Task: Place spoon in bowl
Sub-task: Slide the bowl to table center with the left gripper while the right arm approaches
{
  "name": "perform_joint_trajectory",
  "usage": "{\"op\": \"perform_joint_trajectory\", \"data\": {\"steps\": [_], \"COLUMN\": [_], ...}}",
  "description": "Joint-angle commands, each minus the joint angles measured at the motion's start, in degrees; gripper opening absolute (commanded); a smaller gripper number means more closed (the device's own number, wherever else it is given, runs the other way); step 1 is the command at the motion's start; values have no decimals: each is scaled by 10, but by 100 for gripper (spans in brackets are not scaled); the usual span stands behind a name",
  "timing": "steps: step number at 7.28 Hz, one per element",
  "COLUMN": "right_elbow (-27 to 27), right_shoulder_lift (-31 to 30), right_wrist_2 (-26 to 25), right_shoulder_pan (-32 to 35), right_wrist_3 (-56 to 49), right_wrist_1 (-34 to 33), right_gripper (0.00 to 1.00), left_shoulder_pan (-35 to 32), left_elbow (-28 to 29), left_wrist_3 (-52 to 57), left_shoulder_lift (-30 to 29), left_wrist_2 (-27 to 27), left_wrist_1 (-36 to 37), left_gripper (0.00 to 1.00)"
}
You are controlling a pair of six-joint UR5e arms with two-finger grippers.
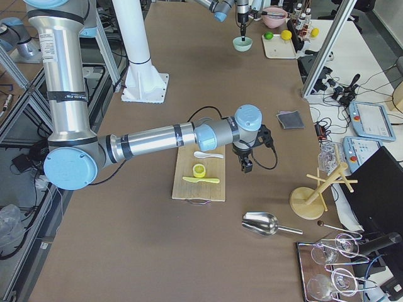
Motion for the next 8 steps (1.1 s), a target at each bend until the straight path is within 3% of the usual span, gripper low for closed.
{"op": "perform_joint_trajectory", "data": {"steps": [1,3,5,8], "right_elbow": [5,11,4,-3], "right_shoulder_lift": [-2,-5,-20,-33], "right_wrist_2": [-4,-43,-65,-77], "right_shoulder_pan": [-56,-124,-151,-170], "right_wrist_3": [58,168,268,369], "right_wrist_1": [56,163,172,159], "right_gripper": [100,100,100,100], "left_shoulder_pan": [27,87,126,238], "left_elbow": [-16,-26,-58,-107], "left_wrist_3": [-96,-158,-226,-267], "left_shoulder_lift": [-87,-125,-134,-171], "left_wrist_2": [-2,50,88,215], "left_wrist_1": [66,66,69,148], "left_gripper": [0,0,0,0]}}
